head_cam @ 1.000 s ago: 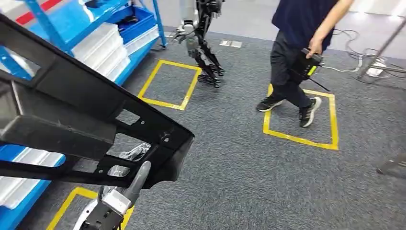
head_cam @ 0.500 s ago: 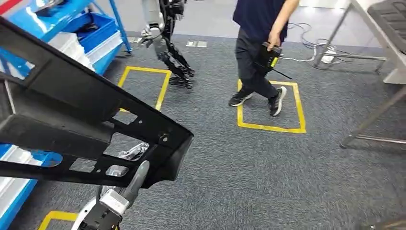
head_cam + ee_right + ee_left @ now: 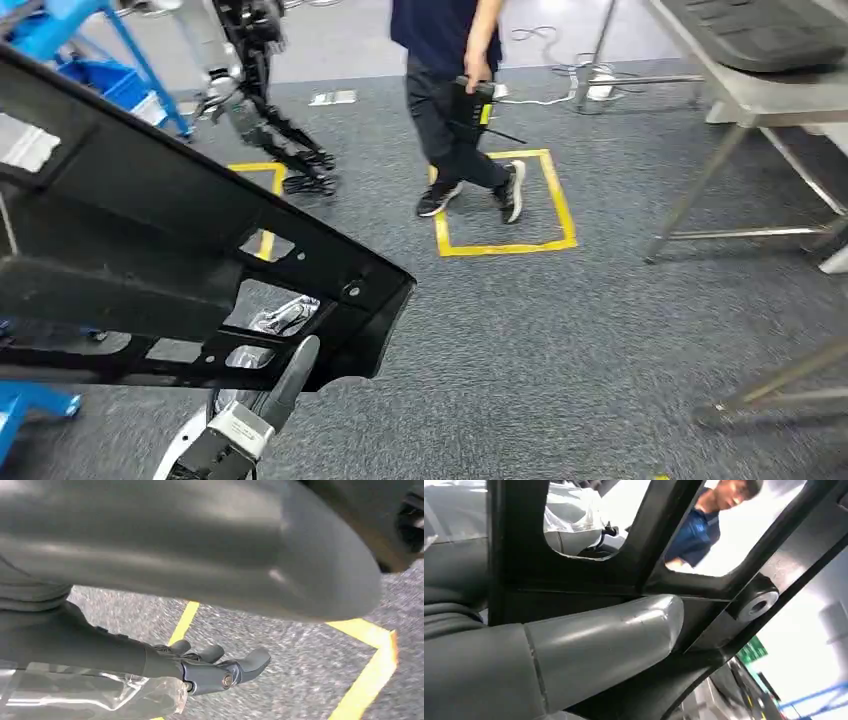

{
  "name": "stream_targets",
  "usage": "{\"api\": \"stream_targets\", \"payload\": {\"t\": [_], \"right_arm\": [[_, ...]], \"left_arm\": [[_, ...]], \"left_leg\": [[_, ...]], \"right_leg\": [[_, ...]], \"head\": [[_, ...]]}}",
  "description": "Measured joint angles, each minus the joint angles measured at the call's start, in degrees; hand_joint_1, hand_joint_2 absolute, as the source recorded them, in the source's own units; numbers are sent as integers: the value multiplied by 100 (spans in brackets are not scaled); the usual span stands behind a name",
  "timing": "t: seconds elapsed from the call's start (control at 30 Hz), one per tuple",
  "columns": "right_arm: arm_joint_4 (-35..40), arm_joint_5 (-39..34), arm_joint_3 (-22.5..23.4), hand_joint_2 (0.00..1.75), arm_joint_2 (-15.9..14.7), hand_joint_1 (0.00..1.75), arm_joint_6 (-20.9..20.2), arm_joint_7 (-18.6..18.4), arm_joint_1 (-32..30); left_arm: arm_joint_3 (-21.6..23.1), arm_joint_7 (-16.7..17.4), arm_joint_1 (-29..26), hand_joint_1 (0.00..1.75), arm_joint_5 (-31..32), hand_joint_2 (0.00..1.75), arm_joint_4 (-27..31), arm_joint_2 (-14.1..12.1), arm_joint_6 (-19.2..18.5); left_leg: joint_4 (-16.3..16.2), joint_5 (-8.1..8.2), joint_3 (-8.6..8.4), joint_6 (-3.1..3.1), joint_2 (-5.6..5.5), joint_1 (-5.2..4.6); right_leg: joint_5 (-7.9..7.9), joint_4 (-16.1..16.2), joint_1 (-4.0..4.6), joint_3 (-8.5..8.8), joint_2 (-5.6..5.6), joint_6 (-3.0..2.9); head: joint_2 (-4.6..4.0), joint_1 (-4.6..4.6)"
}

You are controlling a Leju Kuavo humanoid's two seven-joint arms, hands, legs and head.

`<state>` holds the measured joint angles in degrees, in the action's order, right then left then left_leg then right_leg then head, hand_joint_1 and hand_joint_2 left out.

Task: Take the parts from the cabinet and place them on the table.

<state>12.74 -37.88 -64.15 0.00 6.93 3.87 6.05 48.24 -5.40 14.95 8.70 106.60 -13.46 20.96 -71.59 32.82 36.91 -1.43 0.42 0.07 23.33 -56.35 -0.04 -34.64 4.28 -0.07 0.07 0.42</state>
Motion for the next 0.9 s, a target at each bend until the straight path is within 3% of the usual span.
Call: {"api": "stream_targets", "payload": {"t": [0.03,0.07,0.1,0.13,0.17,0.23,0.27,0.3,0.33,0.37,0.43,0.47,0.5,0.53,0.57,0.6,0.63,0.67,0.77,0.8,0.83,0.9], "right_arm": [[0,2,0,0,-2,0,0,0,-2],[0,2,0,0,-2,0,0,0,1],[0,2,2,0,0,0,0,0,2],[0,4,2,0,2,0,0,0,13],[0,4,0,0,2,0,0,7,13],[0,4,0,0,-7,0,-2,15,-9],[0,4,0,0,-11,0,-2,15,-19],[-2,2,0,0,-35,0,-2,18,-31],[-2,2,0,0,-35,0,-2,17,-30],[-2,4,0,0,-35,0,-2,18,-9],[-2,4,0,0,-39,0,-2,20,11],[-2,4,0,0,-46,0,-2,20,7],[-2,7,0,0,-50,0,-2,20,-3],[-2,9,0,0,-57,0,-2,20,-9],[-2,11,0,0,-61,0,-4,20,-10],[-2,11,0,0,-66,0,-4,24,-4],[-2,15,0,0,-66,0,-7,35,10],[-2,15,0,0,-70,0,-11,37,16],[-2,15,0,0,-85,0,-11,35,3],[-2,15,0,0,-85,0,-11,35,-6],[-2,15,0,0,-98,0,-13,35,1],[-4,15,2,0,-96,0,-20,35,29]], "left_arm": [[2,-2,-1,175,0,0,-2,2,2],[2,-11,1,175,0,0,-2,7,9],[4,-22,4,175,2,0,-2,13,11],[9,-42,-1,175,2,0,-2,19,15],[15,-63,-3,175,7,0,-2,37,15],[20,-90,-7,175,7,0,-2,55,15],[20,-101,-4,175,7,0,-2,59,15],[22,-105,4,175,9,0,-2,87,15],[26,-109,-7,175,9,0,-2,109,16],[26,-111,-11,175,9,0,-4,116,15],[30,-111,-38,175,9,0,-9,116,15],[37,-111,-44,175,9,0,-22,118,15],[42,-111,-48,175,20,0,-33,118,15],[46,-111,-49,175,35,0,-46,118,15],[50,-111,-51,175,35,0,-50,120,15],[55,-111,-51,175,37,0,-50,120,15],[57,-111,-53,175,39,0,-50,125,15],[59,-114,-51,175,46,0,-52,125,22],[76,-114,-54,175,72,0,-52,138,24],[76,-114,-52,175,70,0,-52,140,24],[77,-118,-52,175,77,0,-52,140,24],[79,-118,-82,175,88,0,-59,140,24]], "left_leg": [[476,-264,-194,-47,-45,-14],[1047,-538,-439,-93,-174,-29],[1386,-686,-583,-124,-413,-33],[1628,-695,-646,-145,-683,-24],[1625,-702,-620,-118,-590,-47],[1631,-707,-636,-150,-489,-87],[1684,-753,-686,-181,-423,-61],[1780,-825,-718,-206,-326,-21],[1805,-837,-732,-226,-253,-24],[1804,-837,-729,-229,-154,-27],[1799,-831,-724,-234,34,-37],[1797,-823,-721,-238,127,-34],[1797,-819,-724,-239,204,-30],[1795,-808,-726,-225,274,-23],[1793,-797,-737,-210,342,-22],[1791,-782,-759,-188,399,-24],[1780,-754,-765,-153,443,-67],[1778,-738,-780,-119,493,-78],[1791,-719,-815,-33,666,-82],[1736,-655,-790,4,543,-32],[1474,-481,-704,35,254,-10],[517,-20,-270,84,63,25]], "right_leg": [[-9,0,2,5,86,-1],[-17,0,1,9,171,3],[-26,2,-18,1,215,7],[-37,-22,18,-41,305,46],[-57,-10,-29,-64,351,84],[-89,35,-70,-79,482,161],[-113,60,-46,-99,548,201],[-70,-6,-45,-98,312,187],[134,-248,-10,-205,-45,211],[392,-686,-17,-412,-219,242],[779,-1586,-42,-821,-336,302],[796,-1778,-55,-899,-342,328],[701,-1663,-66,-832,-350,348],[503,-1288,-79,-625,-382,365],[266,-721,-82,-304,-475,373],[77,-149,-79,38,-667,364],[94,161,-33,198,-942,318],[55,153,-16,181,-826,256],[34,175,-4,155,-653,158],[3,204,-67,185,-600,117],[-1,204,-78,177,-535,87],[-20,203,-75,163,-394,55]], "head": [[0,0],[0,0],[0,0],[0,-2],[0,0],[0,0],[0,0],[0,0],[0,24],[-2,28],[0,28],[0,28],[-2,28],[0,28],[0,28],[0,28],[-2,33],[0,17],[0,15],[0,17],[0,0],[0,-9]]}}
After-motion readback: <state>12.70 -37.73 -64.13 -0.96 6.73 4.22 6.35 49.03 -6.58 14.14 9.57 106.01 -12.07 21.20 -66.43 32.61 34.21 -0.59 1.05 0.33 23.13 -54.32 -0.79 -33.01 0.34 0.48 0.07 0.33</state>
